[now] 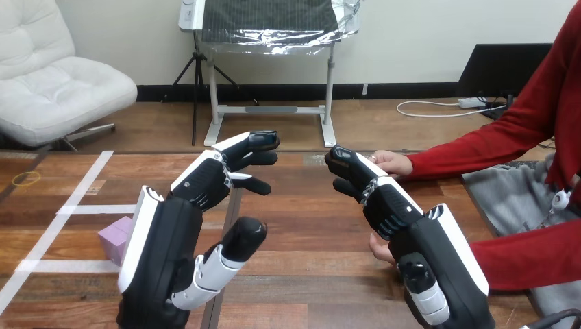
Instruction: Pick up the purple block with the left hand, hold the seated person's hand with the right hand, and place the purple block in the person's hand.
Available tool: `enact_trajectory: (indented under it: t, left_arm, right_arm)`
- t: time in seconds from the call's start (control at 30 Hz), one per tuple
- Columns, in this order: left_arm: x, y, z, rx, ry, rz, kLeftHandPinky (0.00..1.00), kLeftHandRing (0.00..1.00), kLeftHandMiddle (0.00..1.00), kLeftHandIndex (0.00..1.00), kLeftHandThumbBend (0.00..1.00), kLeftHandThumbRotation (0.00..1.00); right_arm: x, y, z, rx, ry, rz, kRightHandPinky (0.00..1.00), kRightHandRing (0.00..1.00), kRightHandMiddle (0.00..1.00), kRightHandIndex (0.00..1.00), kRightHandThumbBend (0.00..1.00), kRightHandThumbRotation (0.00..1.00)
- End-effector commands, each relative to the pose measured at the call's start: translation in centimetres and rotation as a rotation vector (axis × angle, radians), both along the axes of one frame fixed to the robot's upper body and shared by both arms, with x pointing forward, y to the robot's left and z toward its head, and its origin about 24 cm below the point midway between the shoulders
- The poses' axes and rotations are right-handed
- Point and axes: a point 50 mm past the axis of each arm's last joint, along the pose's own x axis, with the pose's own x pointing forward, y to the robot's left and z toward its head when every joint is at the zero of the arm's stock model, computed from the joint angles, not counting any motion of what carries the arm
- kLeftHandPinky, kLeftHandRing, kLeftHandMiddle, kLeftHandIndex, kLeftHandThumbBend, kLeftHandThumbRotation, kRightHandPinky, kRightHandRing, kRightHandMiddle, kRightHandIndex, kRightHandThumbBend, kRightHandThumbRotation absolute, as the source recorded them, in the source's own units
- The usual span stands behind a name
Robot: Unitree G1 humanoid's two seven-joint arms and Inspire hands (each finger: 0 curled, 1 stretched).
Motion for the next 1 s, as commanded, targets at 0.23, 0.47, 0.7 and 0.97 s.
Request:
enact_trajectory:
  t: [0.23, 0.47, 0.7, 0.97]
  left_arm:
    - [2.0, 0.7, 0.6, 0.032, -0.070, 0.032, 0.59, 0.73, 0.76, 0.74, 0.68, 0.82]
    - [4.1, 1.8, 0.4, 0.081, -0.066, 0.050, 0.59, 0.73, 0.76, 0.73, 0.66, 0.78]
    - [6.4, 3.1, 0.3, 0.132, -0.032, 0.067, 0.58, 0.71, 0.75, 0.73, 0.68, 0.74]
    - [9.1, 4.6, 0.3, 0.225, 0.022, 0.120, 0.60, 0.74, 0.80, 0.77, 0.64, 0.70]
  right_arm:
    - [0.5, 0.0, 1.8, 0.012, -0.091, -0.008, 0.90, 0.93, 0.91, 0.90, 0.86, 1.00]
    - [0.5, 0.0, 1.8, 0.010, -0.092, -0.004, 0.91, 0.93, 0.92, 0.90, 0.86, 1.00]
    - [0.5, 0.0, 1.8, 0.011, -0.094, -0.003, 0.91, 0.93, 0.92, 0.90, 0.86, 1.00]
    - [0.4, 0.0, 1.9, 0.009, -0.091, 0.005, 0.90, 0.93, 0.92, 0.91, 0.87, 1.00]
